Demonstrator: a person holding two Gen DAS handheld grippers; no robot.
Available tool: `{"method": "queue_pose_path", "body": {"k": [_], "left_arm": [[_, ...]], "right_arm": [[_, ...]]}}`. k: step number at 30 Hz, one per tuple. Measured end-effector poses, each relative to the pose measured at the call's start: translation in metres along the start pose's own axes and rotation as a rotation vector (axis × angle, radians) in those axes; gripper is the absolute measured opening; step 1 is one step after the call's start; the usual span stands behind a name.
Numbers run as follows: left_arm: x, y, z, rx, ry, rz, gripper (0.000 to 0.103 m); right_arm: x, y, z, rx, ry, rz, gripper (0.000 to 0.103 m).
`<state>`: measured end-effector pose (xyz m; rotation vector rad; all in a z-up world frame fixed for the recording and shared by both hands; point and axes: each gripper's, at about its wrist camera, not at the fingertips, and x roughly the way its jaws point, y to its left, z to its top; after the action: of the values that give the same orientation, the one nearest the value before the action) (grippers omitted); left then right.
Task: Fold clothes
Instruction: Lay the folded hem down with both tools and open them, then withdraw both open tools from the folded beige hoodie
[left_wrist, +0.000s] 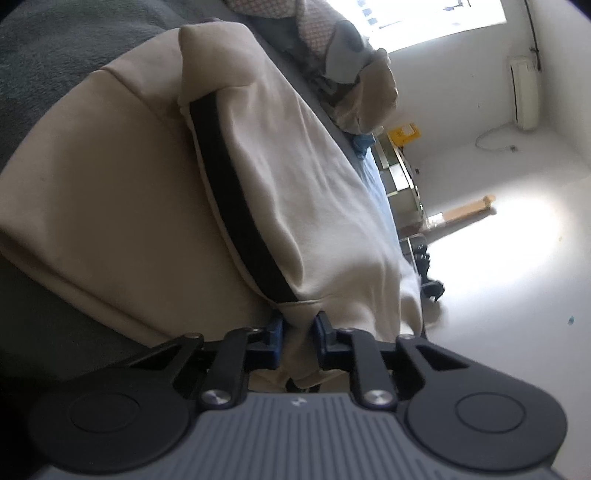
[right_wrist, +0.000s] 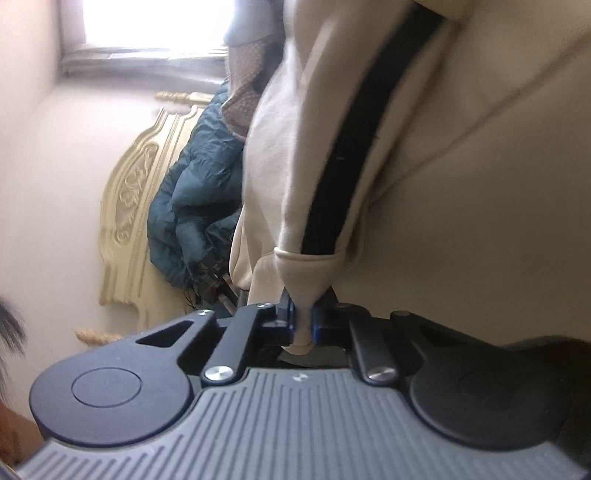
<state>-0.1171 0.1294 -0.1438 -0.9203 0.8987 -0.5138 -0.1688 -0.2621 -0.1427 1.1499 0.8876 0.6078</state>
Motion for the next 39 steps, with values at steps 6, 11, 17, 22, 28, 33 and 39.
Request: {"method": "queue_pose_path", "body": {"k": [6,11,17,22,28,33,39], "left_arm": [[-0.008,-0.024,-0.005,0.219,-0.045,0.062,0.013],[0.001,-0.031,-0.016,0.343,-0.032,0.163,0.012],[-0.003,-0.037,-0.037,0.551,-0.052,0.246,0.014],[-0.012,-0.036,-0.038,0.545,-0.066,0.258,0.024],[-0.052,-0.046,-0.036,0.599,-0.083,0.281,0.032],[-0.075,-0.061,-0.021,0.591,-0.141,0.214,0.034],[-0.028,-0.077,-0.001,0.670,-0.198,0.307,0.039]], "right_arm": [[-0.003,0.036,-0.005,-0.246,-0.002,-0.089,0.006],[0.010,0.035,-0.009,-0.326,0.019,-0.221,0.006],[0.025,0.039,-0.013,-0.403,0.032,-0.275,0.009],[0.021,0.025,-0.012,-0.340,0.032,-0.275,0.020],[-0.025,0.039,-0.019,-0.443,-0.001,-0.307,0.026],[-0.061,0.086,-0.024,-0.688,-0.152,-0.315,0.026],[-0.018,0.116,-0.016,-0.973,-0.354,-0.546,0.026]]}}
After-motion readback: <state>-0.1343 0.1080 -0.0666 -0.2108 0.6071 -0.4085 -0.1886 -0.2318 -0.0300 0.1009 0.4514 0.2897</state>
